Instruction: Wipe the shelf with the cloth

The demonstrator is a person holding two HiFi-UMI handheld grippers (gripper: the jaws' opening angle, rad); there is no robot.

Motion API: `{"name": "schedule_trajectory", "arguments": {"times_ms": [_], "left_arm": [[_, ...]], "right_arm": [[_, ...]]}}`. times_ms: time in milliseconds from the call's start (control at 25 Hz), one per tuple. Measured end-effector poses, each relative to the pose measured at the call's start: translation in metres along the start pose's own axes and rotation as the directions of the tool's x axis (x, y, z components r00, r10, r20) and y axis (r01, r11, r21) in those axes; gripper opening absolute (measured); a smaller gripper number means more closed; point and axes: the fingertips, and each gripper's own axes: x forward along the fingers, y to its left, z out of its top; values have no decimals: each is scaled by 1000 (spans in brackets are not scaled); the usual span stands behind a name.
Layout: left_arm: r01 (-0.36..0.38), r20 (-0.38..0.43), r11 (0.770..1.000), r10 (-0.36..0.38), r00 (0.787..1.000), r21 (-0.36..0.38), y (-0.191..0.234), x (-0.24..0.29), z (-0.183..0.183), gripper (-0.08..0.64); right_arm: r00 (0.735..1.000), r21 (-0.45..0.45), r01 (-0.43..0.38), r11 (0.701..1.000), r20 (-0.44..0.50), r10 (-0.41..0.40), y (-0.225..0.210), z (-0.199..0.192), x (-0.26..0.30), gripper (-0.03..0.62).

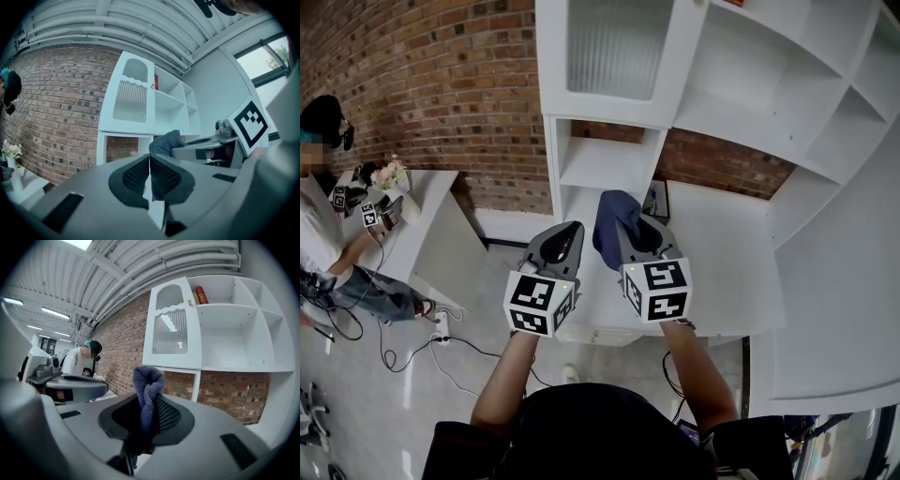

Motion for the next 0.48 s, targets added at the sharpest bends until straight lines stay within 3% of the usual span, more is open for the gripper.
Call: {"name": "schedule_trajectory", "arguments": {"times_ms": [120,280,480], "left_arm": [[-5,7,1000,5,1000,5,-13,-10,1,17],[31,-9,997,-31,999,67,-37,-23,2,17],[40,-16,997,-39,999,59,-56,-42,-1,17]], "right_arm": [[1000,6,-1,1000,7,1,1,-1,-15,92],[1000,4,-7,1000,12,7,4,-1,-33,92],[1000,3,-14,1000,19,14,14,-6,-55,92]]}}
